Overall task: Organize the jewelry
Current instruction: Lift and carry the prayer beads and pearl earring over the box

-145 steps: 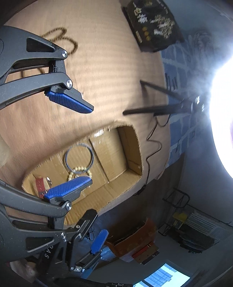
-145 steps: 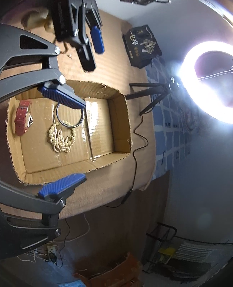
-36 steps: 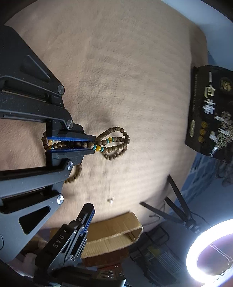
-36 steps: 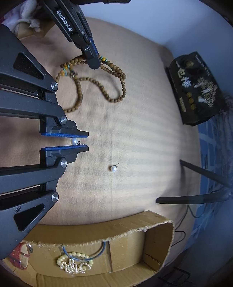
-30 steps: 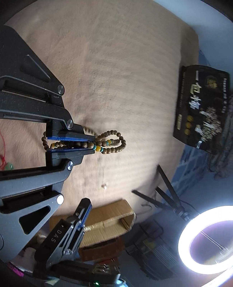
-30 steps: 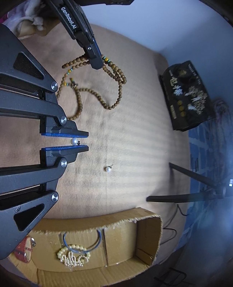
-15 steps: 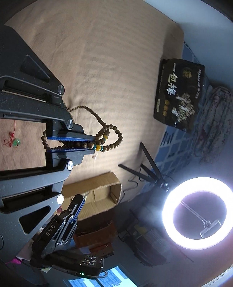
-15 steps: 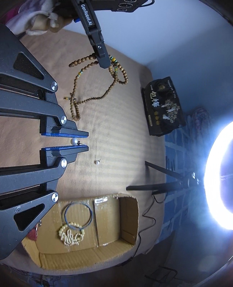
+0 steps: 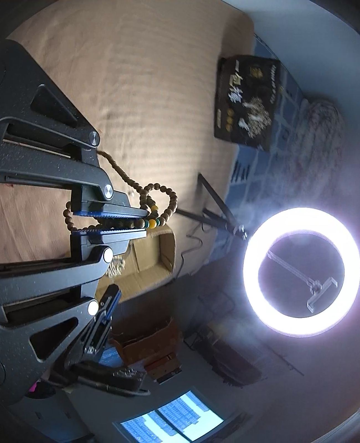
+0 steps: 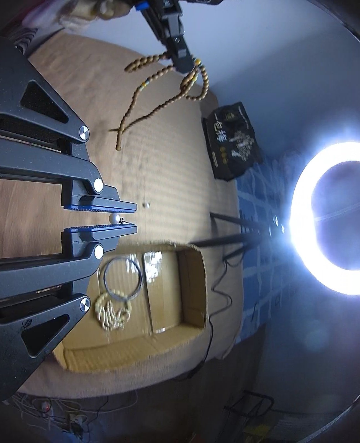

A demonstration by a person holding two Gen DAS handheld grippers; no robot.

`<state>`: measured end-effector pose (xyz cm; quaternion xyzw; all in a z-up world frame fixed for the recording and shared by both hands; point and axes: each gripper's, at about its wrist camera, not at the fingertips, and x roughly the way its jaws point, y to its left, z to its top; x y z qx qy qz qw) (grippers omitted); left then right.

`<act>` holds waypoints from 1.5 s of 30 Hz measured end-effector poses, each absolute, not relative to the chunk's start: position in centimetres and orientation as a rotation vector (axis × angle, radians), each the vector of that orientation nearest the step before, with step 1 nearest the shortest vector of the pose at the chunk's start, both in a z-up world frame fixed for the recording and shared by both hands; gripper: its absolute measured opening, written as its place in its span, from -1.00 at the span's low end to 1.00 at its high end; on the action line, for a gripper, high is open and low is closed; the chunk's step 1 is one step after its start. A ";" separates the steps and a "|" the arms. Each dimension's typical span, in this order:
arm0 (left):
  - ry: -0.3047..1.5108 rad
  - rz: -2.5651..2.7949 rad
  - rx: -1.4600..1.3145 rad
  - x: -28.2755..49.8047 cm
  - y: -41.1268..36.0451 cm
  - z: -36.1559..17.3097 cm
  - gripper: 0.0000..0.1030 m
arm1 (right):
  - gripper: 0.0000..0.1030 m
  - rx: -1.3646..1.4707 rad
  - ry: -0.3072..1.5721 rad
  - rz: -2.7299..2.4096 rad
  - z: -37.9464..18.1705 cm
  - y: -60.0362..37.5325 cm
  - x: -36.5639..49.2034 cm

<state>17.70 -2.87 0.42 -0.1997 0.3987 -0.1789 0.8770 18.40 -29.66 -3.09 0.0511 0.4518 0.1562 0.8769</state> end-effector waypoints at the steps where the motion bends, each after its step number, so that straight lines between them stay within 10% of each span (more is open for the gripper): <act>1: 0.825 -0.382 -0.413 17.8 -3.3 0.8 -0.93 | -0.88 0.112 0.940 0.321 -3.0 -30.1 18.4; 25: 0.772 -0.575 -0.355 22.5 -17.1 4.3 -0.93 | -0.87 0.221 0.939 0.181 -3.8 -39.2 20.4; 45: 0.908 -0.544 -0.283 28.0 -20.7 -3.4 -0.93 | -0.87 0.235 1.068 0.154 -8.4 -40.4 22.0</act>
